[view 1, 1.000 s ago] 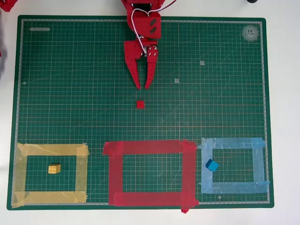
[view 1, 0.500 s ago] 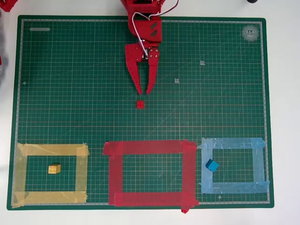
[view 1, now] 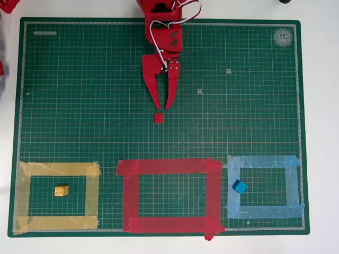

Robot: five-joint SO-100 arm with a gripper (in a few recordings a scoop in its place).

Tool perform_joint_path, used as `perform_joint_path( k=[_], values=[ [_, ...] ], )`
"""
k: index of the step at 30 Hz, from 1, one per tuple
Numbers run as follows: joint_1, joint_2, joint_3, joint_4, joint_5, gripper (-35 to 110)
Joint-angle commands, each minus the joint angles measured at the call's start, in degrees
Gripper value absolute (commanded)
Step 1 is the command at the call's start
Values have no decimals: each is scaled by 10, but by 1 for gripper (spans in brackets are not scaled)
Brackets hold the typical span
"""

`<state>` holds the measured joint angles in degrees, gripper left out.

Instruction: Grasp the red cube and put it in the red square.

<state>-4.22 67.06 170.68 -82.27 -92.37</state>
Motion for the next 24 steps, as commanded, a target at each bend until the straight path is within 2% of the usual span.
perform_joint_path(
  k=[1,15,22,24],
  values=[
    [1,-1,-4,-25,-10,8],
    [32,9,33,-19,-10,8],
    [41,-17,-13,-15,-10,8],
    [47,-29,-29,-15,-11,13]
  ],
)
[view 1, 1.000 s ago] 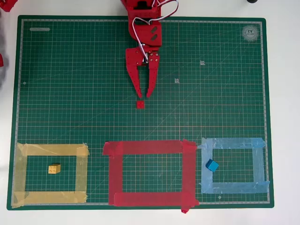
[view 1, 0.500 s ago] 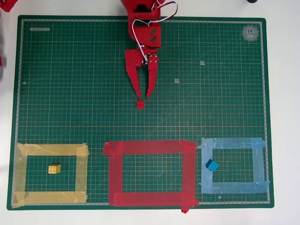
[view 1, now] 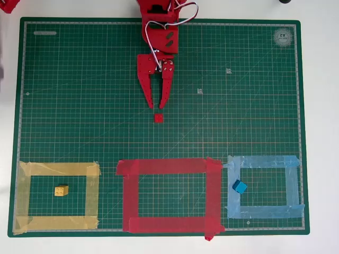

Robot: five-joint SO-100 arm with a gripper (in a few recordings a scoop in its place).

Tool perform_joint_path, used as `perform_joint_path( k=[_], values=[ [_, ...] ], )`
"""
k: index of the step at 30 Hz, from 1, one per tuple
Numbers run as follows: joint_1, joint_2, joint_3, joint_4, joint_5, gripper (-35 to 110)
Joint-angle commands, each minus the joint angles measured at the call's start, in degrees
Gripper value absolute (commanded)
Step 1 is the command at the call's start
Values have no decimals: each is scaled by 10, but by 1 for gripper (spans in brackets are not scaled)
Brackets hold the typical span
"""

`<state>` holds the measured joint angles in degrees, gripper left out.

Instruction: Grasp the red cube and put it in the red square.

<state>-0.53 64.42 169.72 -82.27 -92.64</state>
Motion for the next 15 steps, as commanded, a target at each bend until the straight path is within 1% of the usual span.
perform_joint_path(
  k=[1,3,15],
  values=[
    [13,-9,-27,-15,-8,14],
    [18,-24,-43,-15,-13,17],
    [22,-42,-59,-15,-33,22]
  ],
)
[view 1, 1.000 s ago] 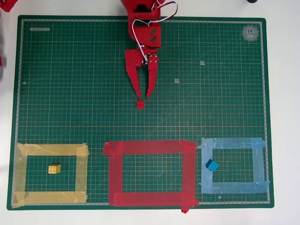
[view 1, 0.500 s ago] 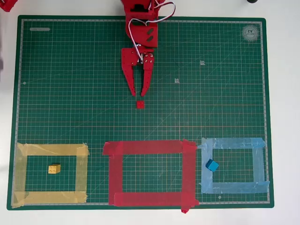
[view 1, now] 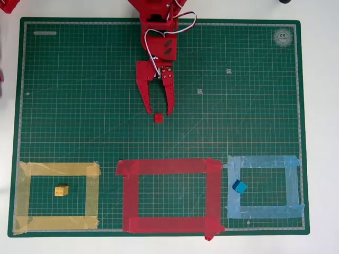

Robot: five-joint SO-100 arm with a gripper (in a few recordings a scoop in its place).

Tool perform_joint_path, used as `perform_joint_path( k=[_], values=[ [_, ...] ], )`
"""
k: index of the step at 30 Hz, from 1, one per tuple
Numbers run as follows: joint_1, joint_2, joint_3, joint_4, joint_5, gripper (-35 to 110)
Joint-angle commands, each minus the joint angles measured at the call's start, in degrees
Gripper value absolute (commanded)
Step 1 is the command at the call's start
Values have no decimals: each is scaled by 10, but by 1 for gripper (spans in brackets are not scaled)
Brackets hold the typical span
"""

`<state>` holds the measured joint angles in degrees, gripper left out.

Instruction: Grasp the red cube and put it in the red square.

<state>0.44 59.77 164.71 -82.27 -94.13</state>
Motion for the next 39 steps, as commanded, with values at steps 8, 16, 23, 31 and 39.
perform_joint_path(
  k=[8,16,23,31,39],
  values=[
    [8,-26,-71,-10,-21,21],
    [5,-31,-76,-10,-23,19],
    [2,-32,-76,-10,-25,-1],
    [-1,-30,-76,-6,-32,-1],
    [-19,19,-108,62,-26,-1]
  ],
)
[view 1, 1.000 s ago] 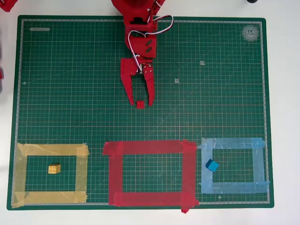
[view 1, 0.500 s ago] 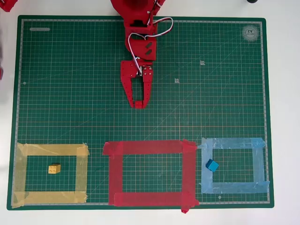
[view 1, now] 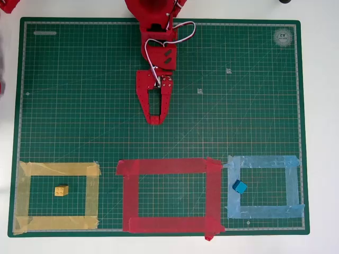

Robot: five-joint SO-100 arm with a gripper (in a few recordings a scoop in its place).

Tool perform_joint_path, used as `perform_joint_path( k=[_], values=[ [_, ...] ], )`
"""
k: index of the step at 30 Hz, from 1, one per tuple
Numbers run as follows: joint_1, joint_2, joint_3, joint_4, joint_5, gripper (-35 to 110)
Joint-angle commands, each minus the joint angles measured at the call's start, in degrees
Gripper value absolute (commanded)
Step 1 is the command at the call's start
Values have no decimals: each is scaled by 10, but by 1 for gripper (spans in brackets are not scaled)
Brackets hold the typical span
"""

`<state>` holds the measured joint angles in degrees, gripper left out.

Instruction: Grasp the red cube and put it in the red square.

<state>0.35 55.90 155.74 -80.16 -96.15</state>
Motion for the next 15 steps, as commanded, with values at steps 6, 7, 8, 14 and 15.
perform_joint_path(
  k=[6,7,8,14,15],
  values=[
    [-37,149,-92,217,6,-1],
    [-41,155,-115,247,6,-1],
    [-47,156,-140,266,9,-1],
    [-71,83,-315,284,28,-1],
    [-72,74,-339,284,28,-1]
  ],
)
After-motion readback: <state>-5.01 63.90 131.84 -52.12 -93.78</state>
